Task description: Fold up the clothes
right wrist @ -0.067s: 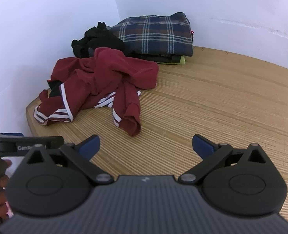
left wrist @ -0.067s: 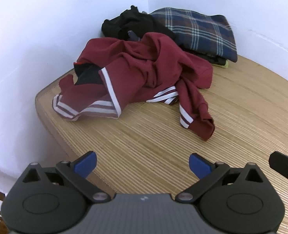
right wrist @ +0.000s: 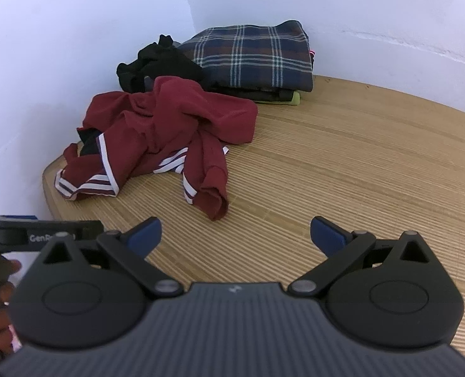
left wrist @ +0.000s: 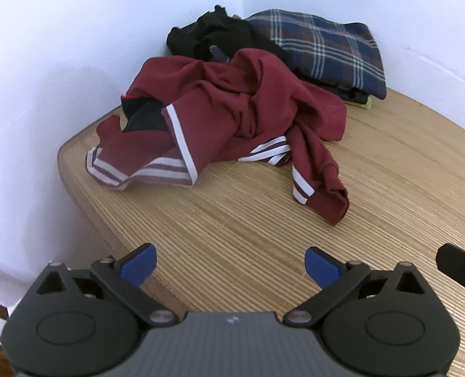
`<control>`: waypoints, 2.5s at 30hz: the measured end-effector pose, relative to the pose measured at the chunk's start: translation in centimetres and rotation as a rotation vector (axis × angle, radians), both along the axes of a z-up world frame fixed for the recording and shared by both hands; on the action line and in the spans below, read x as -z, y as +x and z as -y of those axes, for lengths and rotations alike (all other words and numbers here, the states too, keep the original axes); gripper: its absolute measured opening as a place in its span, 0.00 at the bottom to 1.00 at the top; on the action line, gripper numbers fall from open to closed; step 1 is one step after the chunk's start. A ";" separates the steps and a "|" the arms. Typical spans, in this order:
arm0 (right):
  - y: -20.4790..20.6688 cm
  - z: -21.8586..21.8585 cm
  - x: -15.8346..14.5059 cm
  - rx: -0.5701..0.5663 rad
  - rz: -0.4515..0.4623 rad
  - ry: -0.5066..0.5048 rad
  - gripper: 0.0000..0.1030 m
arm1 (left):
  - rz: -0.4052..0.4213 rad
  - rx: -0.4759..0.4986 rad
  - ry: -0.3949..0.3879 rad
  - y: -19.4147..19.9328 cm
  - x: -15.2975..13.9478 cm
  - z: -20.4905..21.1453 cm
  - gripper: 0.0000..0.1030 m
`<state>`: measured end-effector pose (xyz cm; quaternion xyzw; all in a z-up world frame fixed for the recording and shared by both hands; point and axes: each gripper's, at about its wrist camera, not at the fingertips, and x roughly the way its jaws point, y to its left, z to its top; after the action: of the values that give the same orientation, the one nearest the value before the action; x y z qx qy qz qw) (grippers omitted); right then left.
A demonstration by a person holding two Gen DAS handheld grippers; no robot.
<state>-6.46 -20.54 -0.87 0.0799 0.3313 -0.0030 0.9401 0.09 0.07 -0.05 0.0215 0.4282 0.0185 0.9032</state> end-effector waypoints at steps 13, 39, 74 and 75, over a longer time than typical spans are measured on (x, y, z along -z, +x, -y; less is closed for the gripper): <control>1.9 -0.4 0.6 -0.064 0.006 0.022 1.00 | -0.047 -0.028 -0.014 1.4 1.8 -0.8 0.97; 29.0 -12.1 0.6 -0.214 0.048 -0.070 1.00 | 0.050 -0.073 0.044 24.2 3.1 -14.3 0.97; 21.4 -2.2 -1.6 -0.372 0.096 0.417 0.11 | 0.104 0.142 -0.055 27.6 4.3 -13.8 0.98; 20.9 -2.5 -0.6 -0.363 0.015 0.316 0.13 | 0.081 0.162 -0.052 27.2 5.0 -13.6 0.98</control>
<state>14.40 -18.08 -0.22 0.1654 0.3296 0.2185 0.9035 27.29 13.65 -5.05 0.0319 0.3883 -0.0651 0.9187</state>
